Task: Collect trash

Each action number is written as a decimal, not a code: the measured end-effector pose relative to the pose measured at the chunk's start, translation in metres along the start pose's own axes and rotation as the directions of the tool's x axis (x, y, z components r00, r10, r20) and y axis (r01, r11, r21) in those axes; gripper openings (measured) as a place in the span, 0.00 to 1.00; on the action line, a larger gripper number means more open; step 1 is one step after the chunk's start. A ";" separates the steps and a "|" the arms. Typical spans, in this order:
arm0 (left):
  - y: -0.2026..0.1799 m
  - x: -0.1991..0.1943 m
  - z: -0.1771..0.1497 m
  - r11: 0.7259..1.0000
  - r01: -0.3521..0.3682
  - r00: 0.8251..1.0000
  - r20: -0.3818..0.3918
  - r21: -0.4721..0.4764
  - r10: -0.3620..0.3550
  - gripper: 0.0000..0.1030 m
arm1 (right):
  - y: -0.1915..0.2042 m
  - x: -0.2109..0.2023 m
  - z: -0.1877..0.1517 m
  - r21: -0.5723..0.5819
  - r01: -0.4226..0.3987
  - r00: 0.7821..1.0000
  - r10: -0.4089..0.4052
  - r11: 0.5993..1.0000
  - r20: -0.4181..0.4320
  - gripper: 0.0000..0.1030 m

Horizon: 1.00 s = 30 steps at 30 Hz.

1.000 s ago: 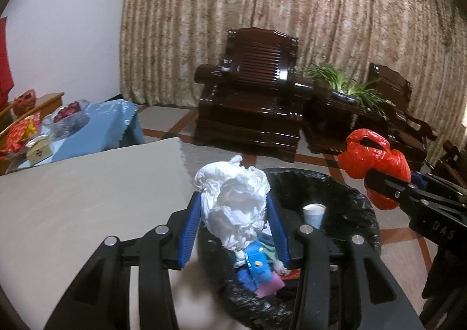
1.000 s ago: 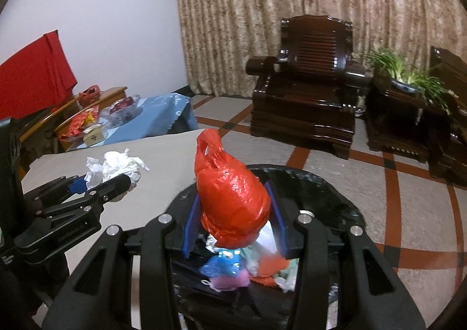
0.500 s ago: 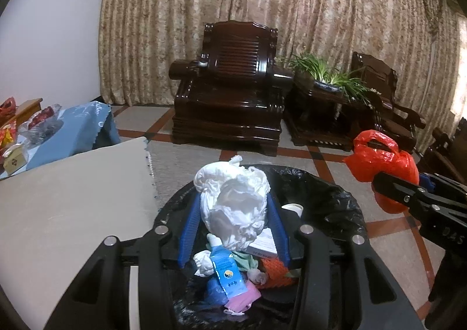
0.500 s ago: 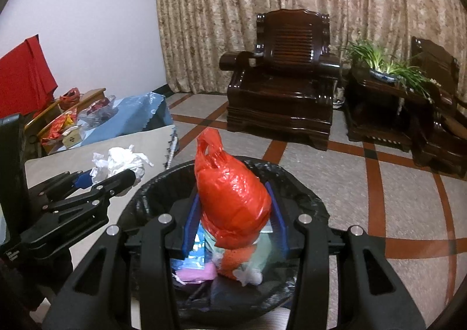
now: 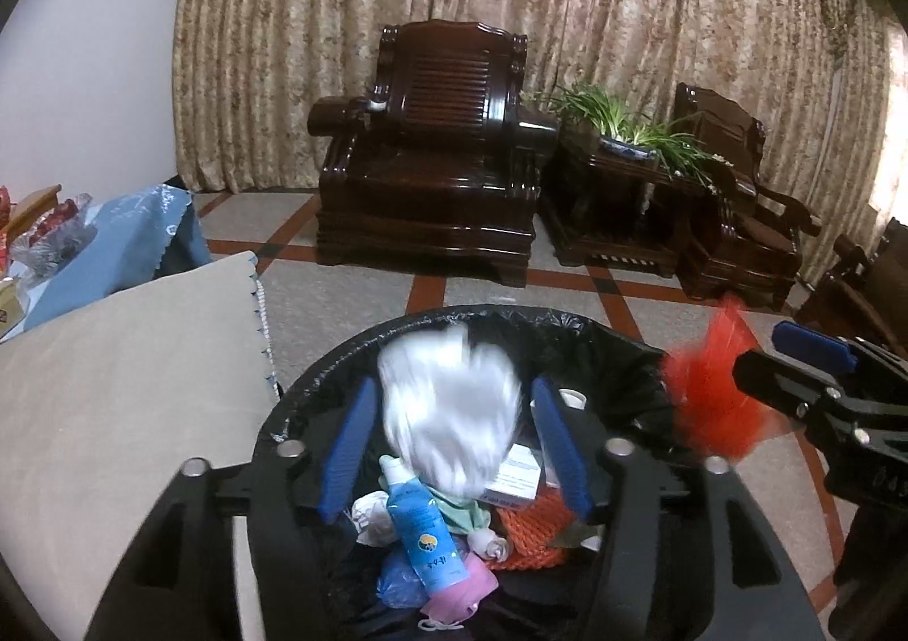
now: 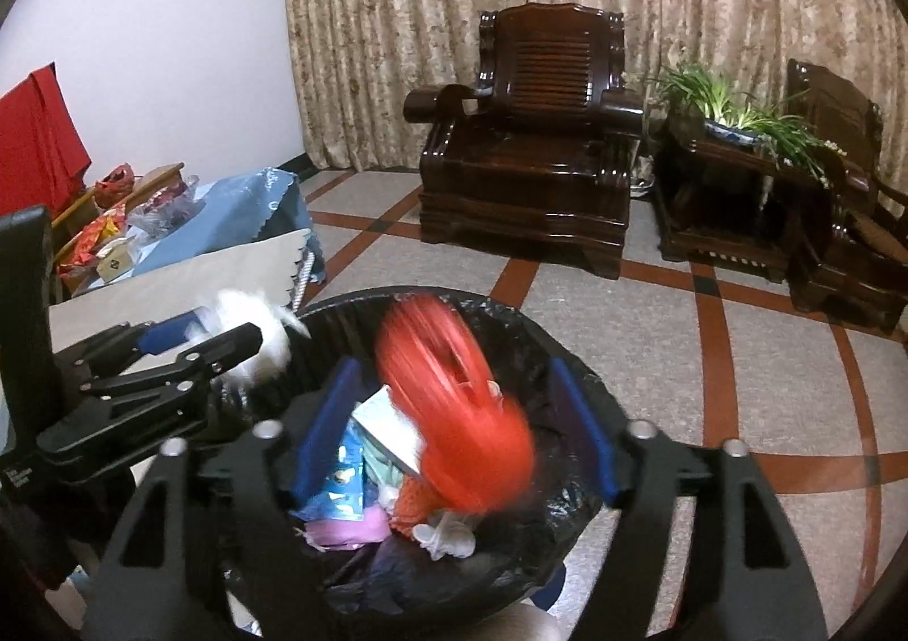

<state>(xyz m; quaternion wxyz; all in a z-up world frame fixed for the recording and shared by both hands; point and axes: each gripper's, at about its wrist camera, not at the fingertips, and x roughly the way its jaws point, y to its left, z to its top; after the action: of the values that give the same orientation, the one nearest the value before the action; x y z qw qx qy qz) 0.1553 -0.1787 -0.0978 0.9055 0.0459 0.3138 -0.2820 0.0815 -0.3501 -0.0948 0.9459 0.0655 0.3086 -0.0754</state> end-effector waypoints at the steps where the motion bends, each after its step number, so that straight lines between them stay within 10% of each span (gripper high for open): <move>1: 0.000 0.000 0.000 1.000 -0.001 1.000 -0.001 -0.001 0.001 0.63 | -0.001 0.000 0.000 0.001 0.003 1.000 -0.003 1.000 0.002 0.77; 12: 0.027 -0.032 0.002 0.997 -0.073 0.997 0.021 -0.021 0.074 0.94 | 0.004 -0.016 0.004 0.035 -0.035 0.999 0.035 0.999 0.008 0.95; 30: 0.046 -0.125 0.000 0.986 -0.151 0.985 0.068 -0.076 0.156 0.94 | 0.073 -0.080 0.022 -0.077 -0.159 0.985 0.163 0.984 0.056 0.95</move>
<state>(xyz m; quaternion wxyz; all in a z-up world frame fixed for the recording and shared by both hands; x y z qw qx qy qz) 0.0993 -0.0798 -0.0277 0.9365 0.0273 0.2856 -0.2016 0.0439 -0.2745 -0.0237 0.9598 0.0534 0.2752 0.0107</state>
